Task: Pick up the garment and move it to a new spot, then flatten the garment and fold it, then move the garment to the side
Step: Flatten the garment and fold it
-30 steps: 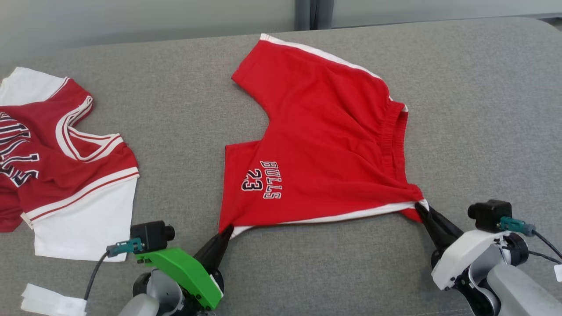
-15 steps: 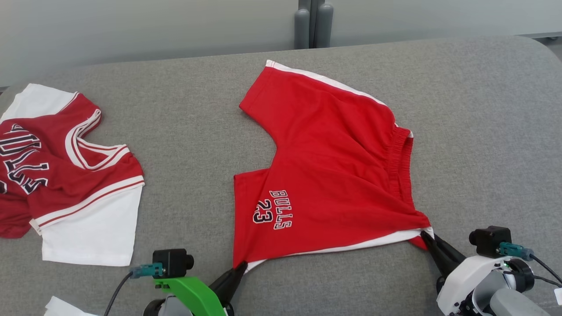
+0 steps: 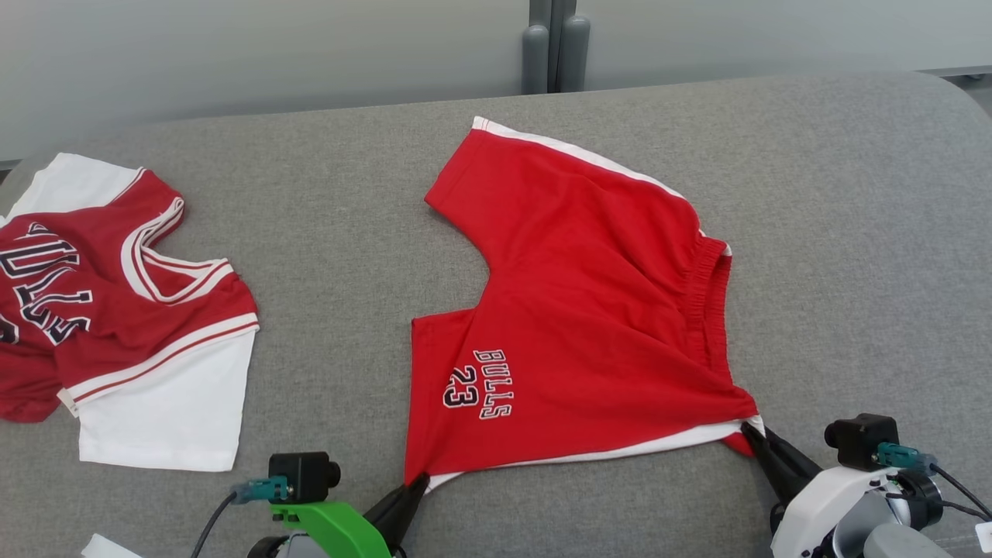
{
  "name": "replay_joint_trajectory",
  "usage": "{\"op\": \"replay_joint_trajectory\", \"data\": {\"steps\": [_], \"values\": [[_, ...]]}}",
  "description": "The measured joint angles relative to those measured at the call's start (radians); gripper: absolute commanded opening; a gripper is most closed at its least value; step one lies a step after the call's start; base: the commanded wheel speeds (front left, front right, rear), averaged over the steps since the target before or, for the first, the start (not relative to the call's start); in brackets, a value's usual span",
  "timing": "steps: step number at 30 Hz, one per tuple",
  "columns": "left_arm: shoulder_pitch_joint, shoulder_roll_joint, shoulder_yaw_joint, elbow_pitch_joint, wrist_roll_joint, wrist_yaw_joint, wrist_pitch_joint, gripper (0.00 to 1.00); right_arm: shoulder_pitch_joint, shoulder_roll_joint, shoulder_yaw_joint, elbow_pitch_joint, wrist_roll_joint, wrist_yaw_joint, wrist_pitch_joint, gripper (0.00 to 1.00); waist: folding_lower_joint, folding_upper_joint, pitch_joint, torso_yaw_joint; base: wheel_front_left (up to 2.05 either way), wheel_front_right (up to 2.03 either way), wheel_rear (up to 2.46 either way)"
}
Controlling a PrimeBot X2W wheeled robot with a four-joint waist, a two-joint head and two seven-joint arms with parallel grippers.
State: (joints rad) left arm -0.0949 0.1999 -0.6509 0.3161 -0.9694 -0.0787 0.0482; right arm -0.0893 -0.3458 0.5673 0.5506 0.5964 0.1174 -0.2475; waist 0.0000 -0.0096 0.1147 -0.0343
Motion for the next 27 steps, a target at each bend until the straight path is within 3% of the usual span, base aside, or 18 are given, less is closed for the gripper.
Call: {"op": "replay_joint_trajectory", "data": {"steps": [4,7,8,9,11,12,13,27], "values": [[0.001,-0.001,-0.001,0.003,0.002,0.0,-0.013,0.0,0.0,0.0,0.0,0.0,-0.012,0.0,0.0,0.01,0.0,0.0,-0.006,-0.006,0.0,0.0,0.0],[0.003,-0.001,-0.005,0.009,0.007,0.0,-0.014,0.0,0.002,0.0,0.0,0.004,-0.018,0.006,0.0,0.43,0.0,0.0,-0.014,-0.014,0.0,0.0,0.0],[0.004,-0.001,-0.007,0.011,0.008,0.0,-0.014,0.0,0.004,0.001,-0.001,0.005,-0.019,0.006,0.0,0.78,0.0,0.0,-0.017,-0.017,0.0,0.0,0.0],[0.004,-0.001,-0.007,0.014,0.008,0.0,-0.019,0.0,0.009,0.001,-0.002,0.005,-0.019,0.006,-0.002,1.0,0.0,0.0,-0.019,-0.019,0.0,0.0,0.0],[0.005,-0.001,-0.009,0.018,0.014,0.0,-0.023,0.24,0.022,0.0,-0.001,0.007,-0.02,0.006,-0.002,1.0,0.0,0.0,-0.026,-0.022,0.0,0.0,0.0],[0.006,-0.001,-0.009,0.019,0.014,0.001,-0.023,0.49,0.029,-0.001,-0.001,0.008,-0.025,0.006,-0.002,1.0,0.0,0.0,-0.029,-0.023,0.0,0.0,0.0],[0.008,0.0,-0.008,0.019,0.017,0.001,-0.025,1.0,0.036,-0.003,-0.002,0.008,-0.028,0.006,-0.002,1.0,0.0,0.0,-0.032,-0.024,0.0,0.0,0.0],[0.047,0.07,0.01,-0.045,0.093,0.037,-0.095,1.0,0.074,-0.072,-0.083,-0.097,-0.064,0.004,-0.002,1.0,0.0,0.0,-0.06,-0.032,0.0,0.0,0.0]]}}
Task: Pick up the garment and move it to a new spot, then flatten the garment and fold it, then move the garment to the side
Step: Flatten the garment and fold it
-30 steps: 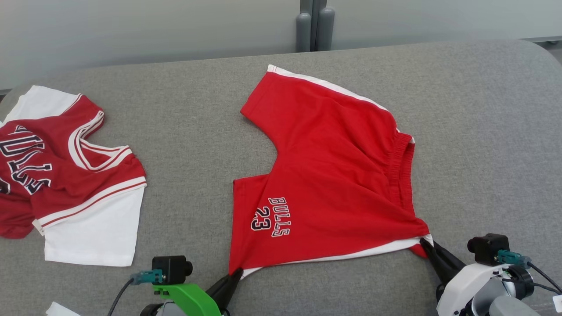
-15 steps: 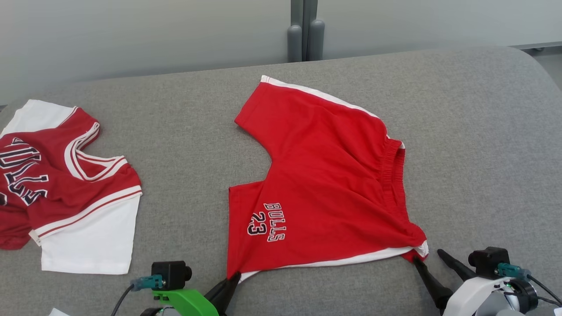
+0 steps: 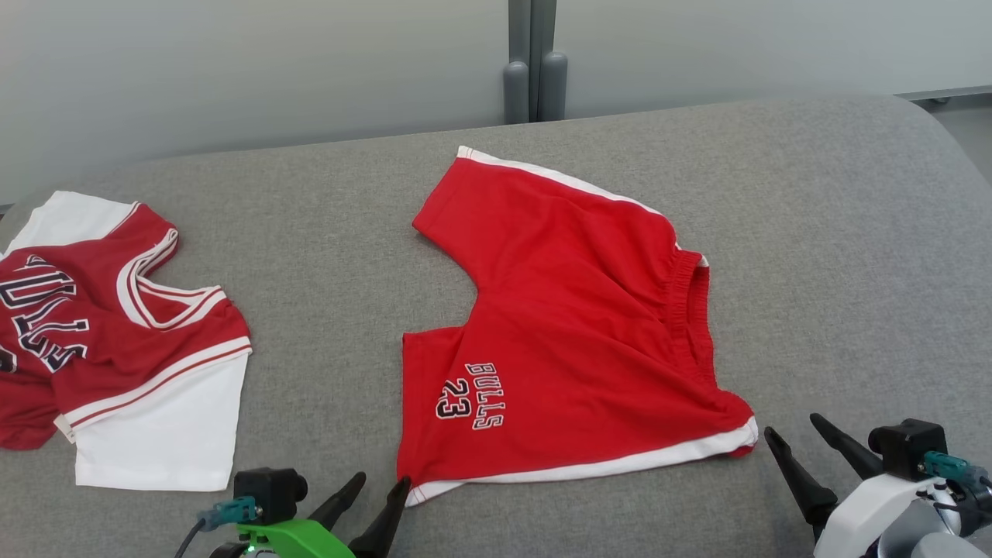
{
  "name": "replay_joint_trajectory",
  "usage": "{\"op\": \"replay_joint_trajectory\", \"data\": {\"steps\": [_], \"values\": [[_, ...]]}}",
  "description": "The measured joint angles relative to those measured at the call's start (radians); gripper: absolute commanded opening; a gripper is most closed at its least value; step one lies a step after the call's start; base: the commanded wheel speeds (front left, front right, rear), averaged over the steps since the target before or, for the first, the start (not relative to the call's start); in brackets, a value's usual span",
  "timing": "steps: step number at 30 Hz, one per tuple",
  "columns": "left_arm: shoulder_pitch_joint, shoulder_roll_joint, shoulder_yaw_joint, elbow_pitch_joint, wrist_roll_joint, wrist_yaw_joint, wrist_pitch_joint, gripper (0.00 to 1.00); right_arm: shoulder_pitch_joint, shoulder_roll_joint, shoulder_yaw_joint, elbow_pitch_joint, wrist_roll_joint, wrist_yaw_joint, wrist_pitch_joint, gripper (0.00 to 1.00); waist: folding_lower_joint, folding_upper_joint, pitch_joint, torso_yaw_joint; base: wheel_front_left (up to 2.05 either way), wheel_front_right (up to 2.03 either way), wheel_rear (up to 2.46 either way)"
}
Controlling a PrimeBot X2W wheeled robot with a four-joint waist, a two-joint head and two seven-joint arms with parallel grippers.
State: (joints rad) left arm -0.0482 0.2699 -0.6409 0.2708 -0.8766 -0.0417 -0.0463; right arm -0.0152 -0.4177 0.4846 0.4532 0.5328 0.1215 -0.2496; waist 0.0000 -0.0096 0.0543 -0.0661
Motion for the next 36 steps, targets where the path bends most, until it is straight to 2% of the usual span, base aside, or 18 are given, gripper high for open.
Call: {"op": "replay_joint_trajectory", "data": {"steps": [5,10,16,19,24,31,36], "values": [[0.0,-0.006,0.02,-0.04,0.0,0.007,-0.028,1.0,0.048,-0.033,0.012,-0.033,-0.031,0.001,-0.001,1.0,0.0,0.0,-0.008,0.0,0.0,0.0,0.0],[0.0,-0.01,0.062,-0.071,0.0,0.028,-0.083,1.0,0.041,-0.051,-0.042,-0.094,-0.041,-0.005,-0.001,1.0,0.0,0.0,-0.015,-0.012,0.0,0.0,0.0],[-0.005,-0.049,0.077,-0.119,0.021,0.044,-0.139,1.0,-0.005,-0.059,-0.138,-0.173,-0.043,-0.055,-0.001,1.0,0.0,0.0,-0.025,-0.027,0.0,0.0,0.0],[-0.023,-0.055,0.092,-0.122,0.05,0.079,-0.167,1.0,-0.029,-0.055,-0.169,-0.206,-0.051,-0.081,-0.001,1.0,0.0,0.0,-0.027,-0.029,0.0,0.0,0.0],[-0.035,-0.059,0.116,-0.118,0.1,0.121,-0.182,1.0,-0.059,-0.017,-0.212,-0.258,-0.057,-0.125,-0.001,1.0,0.0,0.0,-0.03,-0.027,0.0,0.0,0.0],[-0.035,-0.059,0.157,-0.101,0.16,0.14,-0.194,1.0,-0.066,0.049,-0.256,-0.31,-0.061,-0.191,-0.001,1.0,0.0,0.0,-0.032,-0.013,0.0,0.0,0.0],[-0.034,-0.06,0.196,-0.096,0.174,0.151,-0.202,1.0,-0.062,0.092,-0.281,-0.331,-0.068,-0.204,-0.002,1.0,0.0,0.0,-0.032,0.002,0.0,0.0,0.0]]}}
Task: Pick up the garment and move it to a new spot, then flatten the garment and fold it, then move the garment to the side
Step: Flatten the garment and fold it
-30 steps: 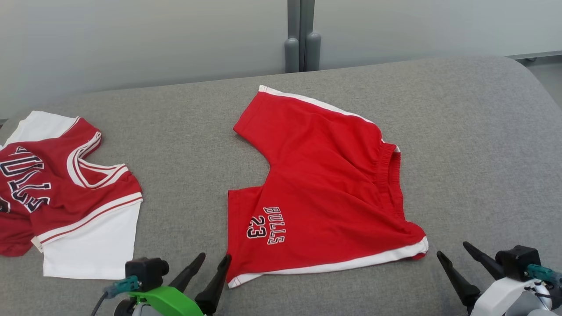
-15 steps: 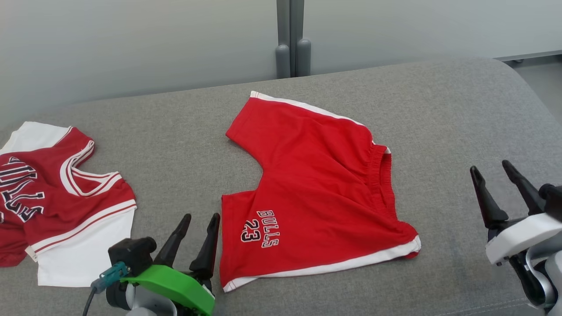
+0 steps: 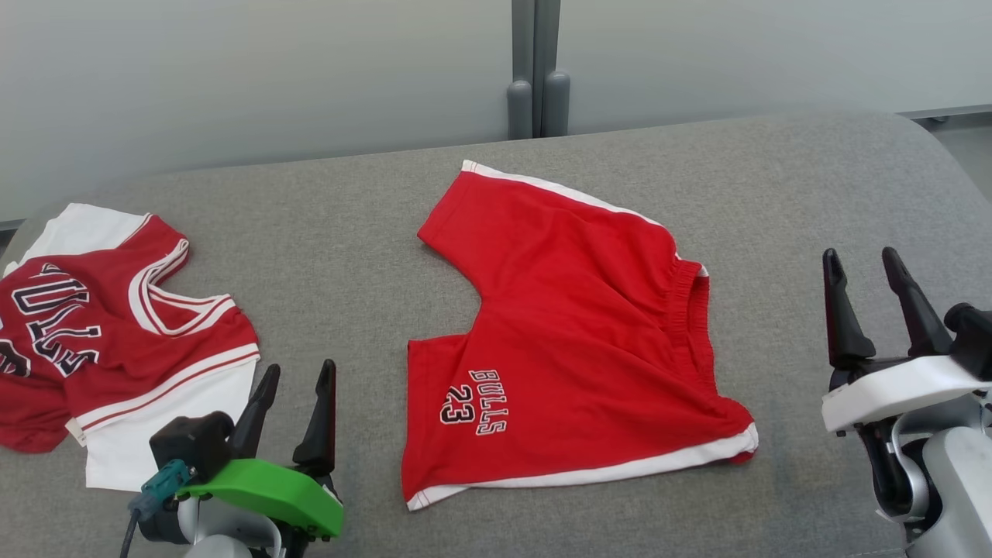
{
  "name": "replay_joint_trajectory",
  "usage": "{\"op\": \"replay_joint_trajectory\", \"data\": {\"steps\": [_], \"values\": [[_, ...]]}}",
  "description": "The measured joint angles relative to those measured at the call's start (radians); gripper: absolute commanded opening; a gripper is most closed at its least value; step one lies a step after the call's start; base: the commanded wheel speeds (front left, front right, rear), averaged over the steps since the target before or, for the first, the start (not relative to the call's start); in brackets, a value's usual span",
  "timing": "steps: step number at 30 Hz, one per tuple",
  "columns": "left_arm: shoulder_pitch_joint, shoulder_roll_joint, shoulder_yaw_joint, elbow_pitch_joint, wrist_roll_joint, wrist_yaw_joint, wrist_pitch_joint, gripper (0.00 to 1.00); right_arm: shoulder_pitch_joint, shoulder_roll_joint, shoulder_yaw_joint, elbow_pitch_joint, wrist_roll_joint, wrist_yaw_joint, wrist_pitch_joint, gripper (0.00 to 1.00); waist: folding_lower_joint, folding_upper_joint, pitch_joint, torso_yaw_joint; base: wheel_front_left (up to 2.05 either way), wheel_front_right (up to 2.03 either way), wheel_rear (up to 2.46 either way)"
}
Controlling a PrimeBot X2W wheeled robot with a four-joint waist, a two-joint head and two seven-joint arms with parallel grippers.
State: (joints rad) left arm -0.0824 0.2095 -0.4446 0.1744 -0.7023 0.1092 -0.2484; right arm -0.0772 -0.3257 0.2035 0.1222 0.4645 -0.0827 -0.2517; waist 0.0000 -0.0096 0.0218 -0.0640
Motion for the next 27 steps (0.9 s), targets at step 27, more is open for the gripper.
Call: {"op": "replay_joint_trajectory", "data": {"steps": [27], "values": [[0.118,-0.072,0.178,-0.07,0.176,0.01,0.0,1.0,0.087,0.049,0.062,-0.001,-0.098,-0.008,0.0,1.0,0.0,0.0,-0.011,0.019,0.0,0.0,0.0]]}}
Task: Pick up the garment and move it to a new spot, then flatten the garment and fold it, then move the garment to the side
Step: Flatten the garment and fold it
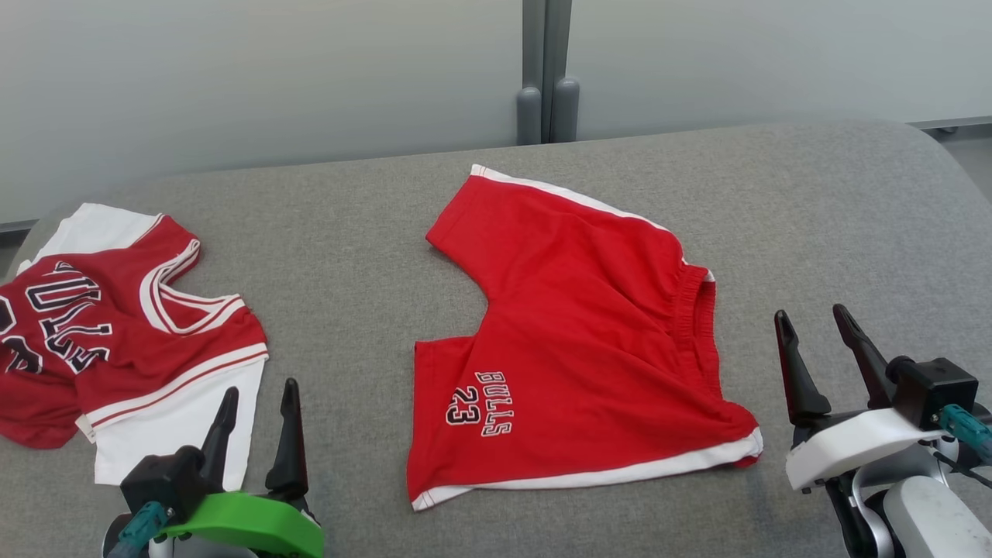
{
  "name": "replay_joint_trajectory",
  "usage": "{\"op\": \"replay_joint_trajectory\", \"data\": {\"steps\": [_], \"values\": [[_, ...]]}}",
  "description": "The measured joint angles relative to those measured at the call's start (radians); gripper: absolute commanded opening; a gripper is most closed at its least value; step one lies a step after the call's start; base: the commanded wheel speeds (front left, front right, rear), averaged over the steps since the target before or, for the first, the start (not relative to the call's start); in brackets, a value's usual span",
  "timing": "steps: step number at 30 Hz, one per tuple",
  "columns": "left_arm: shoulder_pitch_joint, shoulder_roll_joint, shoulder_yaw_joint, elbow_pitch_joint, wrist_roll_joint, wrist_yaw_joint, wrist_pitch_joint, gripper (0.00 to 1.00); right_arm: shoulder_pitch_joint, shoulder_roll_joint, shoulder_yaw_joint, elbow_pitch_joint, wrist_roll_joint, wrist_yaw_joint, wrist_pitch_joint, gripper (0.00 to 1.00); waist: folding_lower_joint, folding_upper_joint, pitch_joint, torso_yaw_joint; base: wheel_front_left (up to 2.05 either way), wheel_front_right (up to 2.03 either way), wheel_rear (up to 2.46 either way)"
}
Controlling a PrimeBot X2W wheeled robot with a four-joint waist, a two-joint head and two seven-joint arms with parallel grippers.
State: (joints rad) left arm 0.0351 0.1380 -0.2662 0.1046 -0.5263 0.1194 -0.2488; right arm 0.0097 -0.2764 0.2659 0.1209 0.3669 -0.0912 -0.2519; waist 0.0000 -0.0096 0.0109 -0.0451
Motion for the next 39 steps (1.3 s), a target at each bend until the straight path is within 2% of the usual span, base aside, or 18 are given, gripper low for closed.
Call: {"op": "replay_joint_trajectory", "data": {"steps": [9,27,31,39], "values": [[0.031,-0.026,0.014,-0.016,0.035,0.004,0.0,1.0,0.004,0.009,-0.002,0.006,0.0,0.001,0.0,1.0,0.0,0.0,-0.007,-0.001,0.0,0.0,0.0],[0.065,-0.044,0.037,-0.023,0.066,0.004,0.0,1.0,0.02,0.02,-0.007,0.013,-0.007,0.012,0.0,1.0,0.0001,0.0,-0.013,0.003,0.0,0.0,0.0],[0.072,-0.049,0.007,-0.011,0.073,-0.002,0.0,1.0,0.021,0.018,0.001,0.031,-0.009,0.031,0.0,1.0,0.0001,0.0,-0.014,0.003,0.0,0.0,0.0],[0.1,-0.044,-0.118,0.088,0.074,-0.075,0.069,1.0,0.064,-0.032,0.074,0.101,-0.043,0.094,0.017,1.0,0.0,0.0,-0.008,0.0,0.0,0.0,0.0]]}}
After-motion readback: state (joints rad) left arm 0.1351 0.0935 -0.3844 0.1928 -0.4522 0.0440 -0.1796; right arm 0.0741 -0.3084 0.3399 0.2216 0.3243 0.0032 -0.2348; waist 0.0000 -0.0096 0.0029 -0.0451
